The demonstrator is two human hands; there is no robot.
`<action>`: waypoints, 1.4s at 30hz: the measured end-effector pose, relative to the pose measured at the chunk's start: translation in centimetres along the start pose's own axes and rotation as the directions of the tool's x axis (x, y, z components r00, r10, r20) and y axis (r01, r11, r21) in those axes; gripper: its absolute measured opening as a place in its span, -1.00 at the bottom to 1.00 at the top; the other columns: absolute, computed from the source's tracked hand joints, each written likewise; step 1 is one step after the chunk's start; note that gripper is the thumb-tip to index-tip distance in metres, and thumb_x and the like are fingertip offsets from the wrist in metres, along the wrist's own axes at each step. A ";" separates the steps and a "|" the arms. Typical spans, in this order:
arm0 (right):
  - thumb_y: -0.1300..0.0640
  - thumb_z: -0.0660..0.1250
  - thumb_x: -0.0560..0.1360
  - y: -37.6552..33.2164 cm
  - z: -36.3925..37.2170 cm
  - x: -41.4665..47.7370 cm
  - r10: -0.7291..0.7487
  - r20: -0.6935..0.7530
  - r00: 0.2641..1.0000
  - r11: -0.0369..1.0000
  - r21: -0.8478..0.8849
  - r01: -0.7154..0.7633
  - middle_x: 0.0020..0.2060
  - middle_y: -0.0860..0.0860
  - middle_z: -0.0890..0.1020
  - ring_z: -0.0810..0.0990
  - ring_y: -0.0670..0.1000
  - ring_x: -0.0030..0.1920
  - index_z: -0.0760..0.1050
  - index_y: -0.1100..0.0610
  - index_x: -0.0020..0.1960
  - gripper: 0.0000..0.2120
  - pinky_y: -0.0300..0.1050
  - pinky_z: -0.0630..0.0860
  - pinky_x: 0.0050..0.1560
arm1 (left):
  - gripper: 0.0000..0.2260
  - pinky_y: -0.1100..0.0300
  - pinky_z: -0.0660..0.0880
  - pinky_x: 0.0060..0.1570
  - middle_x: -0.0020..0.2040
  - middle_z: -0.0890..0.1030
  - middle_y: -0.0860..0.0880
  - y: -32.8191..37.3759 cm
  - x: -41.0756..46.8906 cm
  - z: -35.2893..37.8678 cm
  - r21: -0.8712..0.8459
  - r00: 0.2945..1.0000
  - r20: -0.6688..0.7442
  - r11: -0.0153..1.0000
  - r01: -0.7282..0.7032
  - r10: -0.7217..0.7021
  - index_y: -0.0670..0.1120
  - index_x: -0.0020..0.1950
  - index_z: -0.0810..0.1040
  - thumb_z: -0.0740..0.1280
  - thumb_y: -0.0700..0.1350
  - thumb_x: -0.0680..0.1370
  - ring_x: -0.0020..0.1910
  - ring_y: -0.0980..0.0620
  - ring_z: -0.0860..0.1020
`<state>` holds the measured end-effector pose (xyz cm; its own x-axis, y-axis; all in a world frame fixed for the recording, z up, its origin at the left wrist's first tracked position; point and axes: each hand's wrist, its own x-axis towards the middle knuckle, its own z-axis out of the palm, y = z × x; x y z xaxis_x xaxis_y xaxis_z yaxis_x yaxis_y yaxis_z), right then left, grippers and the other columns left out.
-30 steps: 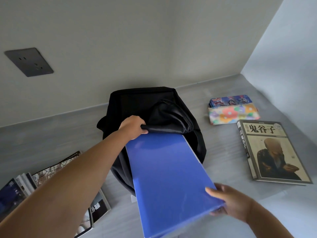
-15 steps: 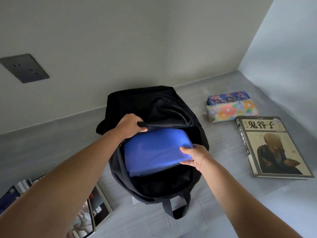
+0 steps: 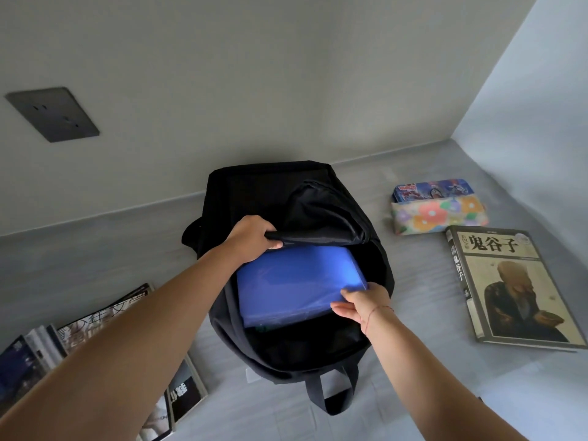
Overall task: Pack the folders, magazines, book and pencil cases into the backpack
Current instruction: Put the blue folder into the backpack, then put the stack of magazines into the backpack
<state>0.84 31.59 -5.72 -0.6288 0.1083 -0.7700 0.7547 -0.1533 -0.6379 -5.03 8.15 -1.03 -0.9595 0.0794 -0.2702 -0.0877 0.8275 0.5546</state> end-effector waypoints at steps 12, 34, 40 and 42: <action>-0.05 0.33 0.47 -0.9 -0.4 -2.4 -0.476 0.093 0.874 0.353 -0.890 0.287 0.28 0.13 0.34 0.37 0.16 0.26 0.32 0.21 0.31 -0.48 -0.06 0.36 0.23 | -0.68 0.28 0.34 0.04 0.04 0.53 0.15 0.0 -2.6 0.0 -0.144 0.998 -0.036 0.989 0.037 -0.042 0.00 0.12 0.61 0.47 0.06 0.41 0.06 0.17 0.47; 0.28 0.30 0.47 10.9 20.8 -11.8 -0.298 0.839 0.456 0.402 -0.323 0.857 -0.05 -0.01 0.58 0.58 -0.13 -0.08 0.49 0.18 0.10 -0.79 -0.46 0.47 -0.04 | -0.76 0.02 0.46 0.07 0.13 0.62 -0.14 -18.8 -26.9 2.5 -0.386 0.459 -0.622 0.758 0.525 -0.635 -0.11 0.16 0.61 0.36 -0.15 0.50 0.06 -0.17 0.57; 0.13 0.36 0.47 16.5 25.0 -11.8 0.020 0.817 0.576 0.378 -0.539 0.753 0.18 0.08 0.54 0.56 0.00 0.12 0.39 0.18 0.28 -0.60 -0.16 0.45 0.20 | -0.57 -0.06 0.28 0.28 0.33 0.43 -0.22 -24.2 -35.5 4.9 -0.541 0.114 -0.507 0.418 0.730 -0.855 -0.12 0.36 0.42 0.33 -0.04 0.52 0.29 -0.25 0.36; 0.12 0.35 0.49 17.8 26.3 -12.3 0.087 0.802 0.592 0.399 -0.572 0.717 0.21 0.09 0.52 0.53 -0.02 0.09 0.35 0.20 0.32 -0.55 -0.23 0.41 0.14 | -0.53 -0.09 0.24 0.33 0.37 0.36 -0.21 -25.5 -37.8 5.4 -0.650 -0.057 -0.372 0.216 0.729 -0.926 -0.07 0.40 0.34 0.30 0.01 0.51 0.33 -0.25 0.30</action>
<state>17.12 1.70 -7.19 -0.4567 -0.7365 -0.4990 -0.0427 0.5784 -0.8146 34.89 -12.97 -9.21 0.0363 -0.9780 -0.2052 -0.8921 -0.1243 0.4343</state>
